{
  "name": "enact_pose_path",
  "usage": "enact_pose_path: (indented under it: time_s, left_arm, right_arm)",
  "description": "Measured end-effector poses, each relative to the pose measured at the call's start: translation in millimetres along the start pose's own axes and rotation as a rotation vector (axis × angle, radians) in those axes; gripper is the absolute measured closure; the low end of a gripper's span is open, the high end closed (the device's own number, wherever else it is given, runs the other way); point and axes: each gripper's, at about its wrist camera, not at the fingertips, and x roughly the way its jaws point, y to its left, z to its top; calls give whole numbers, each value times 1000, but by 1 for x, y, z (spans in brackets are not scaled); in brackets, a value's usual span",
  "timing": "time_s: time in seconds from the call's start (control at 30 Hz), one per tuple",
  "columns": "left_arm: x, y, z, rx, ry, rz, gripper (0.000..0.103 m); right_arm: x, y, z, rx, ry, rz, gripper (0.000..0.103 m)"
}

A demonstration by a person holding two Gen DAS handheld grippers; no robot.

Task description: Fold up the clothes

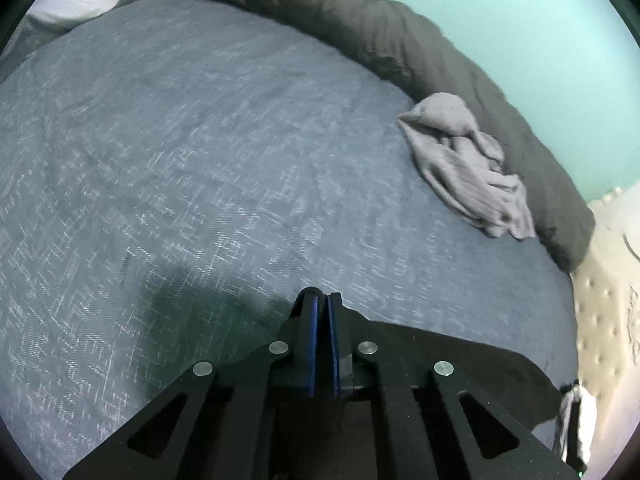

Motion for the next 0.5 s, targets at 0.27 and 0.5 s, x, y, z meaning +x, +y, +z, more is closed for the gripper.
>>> enact_pose_path:
  time_s: [0.27,0.5]
  left_arm:
    - [14,25,4,-82,0,11,96]
    - [-37,27,-19,10,2,-49,77]
  right_arm:
    - [3,-4,-5,8,12,6,71]
    - [1,-2,-13,57,4,49,70]
